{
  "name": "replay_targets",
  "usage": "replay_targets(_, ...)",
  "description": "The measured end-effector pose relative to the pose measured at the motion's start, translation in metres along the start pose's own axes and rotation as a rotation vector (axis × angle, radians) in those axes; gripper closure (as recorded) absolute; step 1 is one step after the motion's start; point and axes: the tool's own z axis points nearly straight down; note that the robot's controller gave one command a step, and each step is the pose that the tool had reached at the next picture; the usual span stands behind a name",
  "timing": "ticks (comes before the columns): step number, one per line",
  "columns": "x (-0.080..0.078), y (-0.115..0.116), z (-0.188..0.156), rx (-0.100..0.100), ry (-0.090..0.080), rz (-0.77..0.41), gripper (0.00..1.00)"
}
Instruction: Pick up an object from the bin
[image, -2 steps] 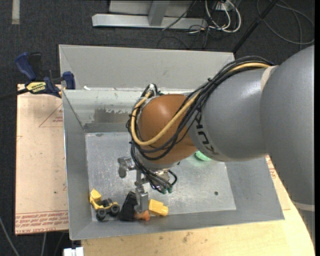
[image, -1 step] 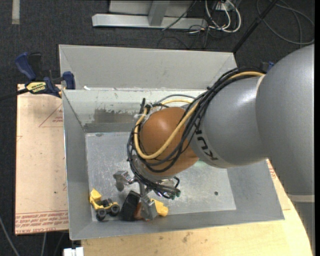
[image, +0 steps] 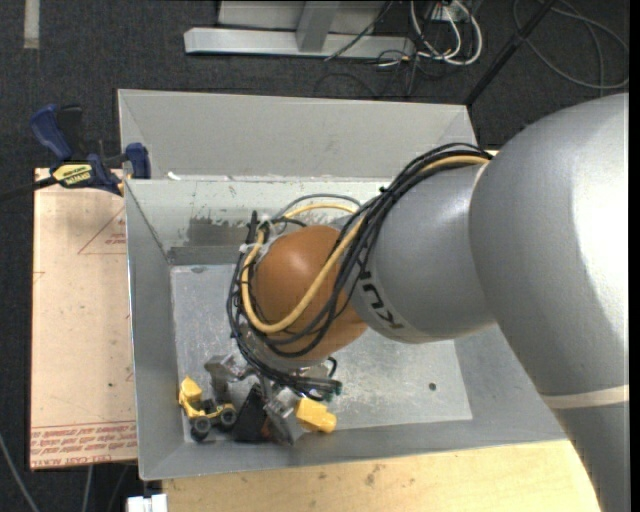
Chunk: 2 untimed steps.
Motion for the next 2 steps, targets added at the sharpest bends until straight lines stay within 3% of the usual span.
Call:
replay_targets(1, -0.0096, -0.0025, 0.0052, -0.002, 0.006, -0.246, 1.0)
replay_targets(2, -0.0097, -0.0024, 0.0051, -0.003, 0.006, -0.246, 1.0)
